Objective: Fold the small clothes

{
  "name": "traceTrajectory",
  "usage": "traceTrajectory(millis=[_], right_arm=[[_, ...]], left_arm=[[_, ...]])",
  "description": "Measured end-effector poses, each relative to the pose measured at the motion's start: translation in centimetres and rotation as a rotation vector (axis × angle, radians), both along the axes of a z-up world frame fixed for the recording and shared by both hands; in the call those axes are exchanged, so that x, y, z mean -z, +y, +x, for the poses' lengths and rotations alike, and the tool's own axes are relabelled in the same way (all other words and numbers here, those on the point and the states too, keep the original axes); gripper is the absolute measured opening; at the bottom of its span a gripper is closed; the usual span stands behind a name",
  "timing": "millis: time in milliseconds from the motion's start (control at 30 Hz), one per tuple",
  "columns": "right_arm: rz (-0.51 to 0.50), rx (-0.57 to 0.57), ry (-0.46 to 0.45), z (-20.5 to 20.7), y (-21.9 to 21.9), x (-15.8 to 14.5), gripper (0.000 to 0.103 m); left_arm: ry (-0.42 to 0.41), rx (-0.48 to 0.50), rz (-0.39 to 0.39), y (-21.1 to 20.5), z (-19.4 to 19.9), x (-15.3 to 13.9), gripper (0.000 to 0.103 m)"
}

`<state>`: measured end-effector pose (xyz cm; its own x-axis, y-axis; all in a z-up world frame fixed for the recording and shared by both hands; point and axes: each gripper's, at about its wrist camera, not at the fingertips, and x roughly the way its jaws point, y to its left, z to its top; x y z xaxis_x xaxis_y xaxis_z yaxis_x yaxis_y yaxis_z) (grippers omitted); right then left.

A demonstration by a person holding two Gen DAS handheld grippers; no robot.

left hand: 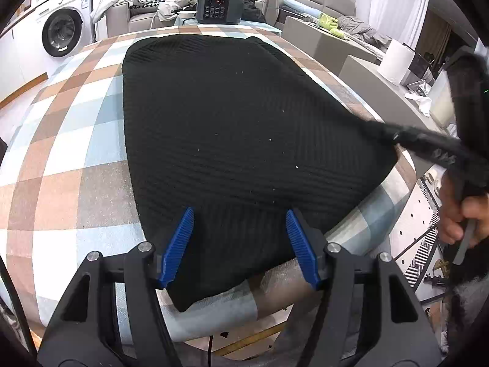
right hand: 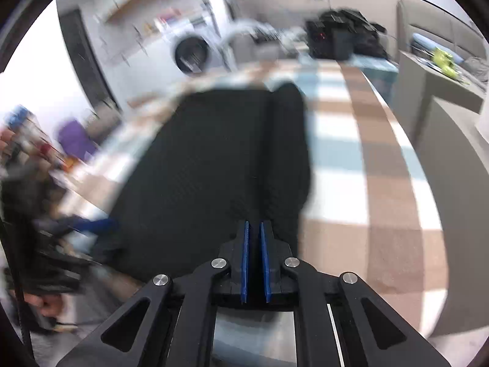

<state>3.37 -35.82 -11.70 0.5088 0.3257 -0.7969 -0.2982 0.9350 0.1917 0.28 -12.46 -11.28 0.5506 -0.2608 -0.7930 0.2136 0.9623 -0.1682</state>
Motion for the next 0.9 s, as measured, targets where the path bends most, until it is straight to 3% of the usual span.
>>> traceTrajectory(millis=[33, 100, 133, 167, 333, 533, 567, 600, 667, 767, 900], right_arm=[[0.021, 0.009, 0.014, 0.0, -0.3, 0.2, 0.012], [0.098, 0.028, 0.005, -0.4, -1.3, -0.5, 0.027], [0.112, 0.041, -0.004, -0.5, -1.8, -0.9, 0.044], [0.110, 0.061, -0.013, -0.5, -2.1, -0.9, 0.047], [0.185, 0.091, 0.054, 0.9, -3.2, 0.3, 0.047], [0.201, 0.063, 0.094, 1.3, -2.3, 1.4, 0.048], [0.197, 0.060, 0.095, 1.3, -2.2, 1.7, 0.038], [0.212, 0.055, 0.086, 1.3, -2.0, 1.8, 0.032], [0.219, 0.063, 0.073, 0.9, -1.5, 1.8, 0.026], [0.203, 0.067, 0.059, 0.9, -0.7, 1.8, 0.025], [0.214, 0.076, 0.070, 2.0, 0.5, 1.9, 0.025]], left_arm=[[0.003, -0.002, -0.005, 0.2, -0.1, -0.1, 0.060], [0.010, -0.018, -0.020, 0.9, -0.1, -0.4, 0.060], [0.009, -0.037, -0.027, 1.4, 0.0, -0.6, 0.060], [0.002, -0.065, -0.032, 2.0, -0.1, -0.9, 0.060], [0.014, -0.187, 0.019, 4.4, 0.5, -0.2, 0.061], [0.048, -0.212, -0.069, 5.8, 0.8, 0.6, 0.060], [0.045, -0.214, -0.077, 6.0, 1.0, 0.6, 0.059], [0.038, -0.213, -0.082, 6.0, 1.2, 0.7, 0.056], [0.036, -0.206, -0.090, 5.9, 1.6, 0.8, 0.034], [0.033, -0.204, -0.084, 5.8, 2.7, 0.9, 0.028], [0.029, -0.226, -0.085, 6.9, 4.4, 1.0, 0.027]])
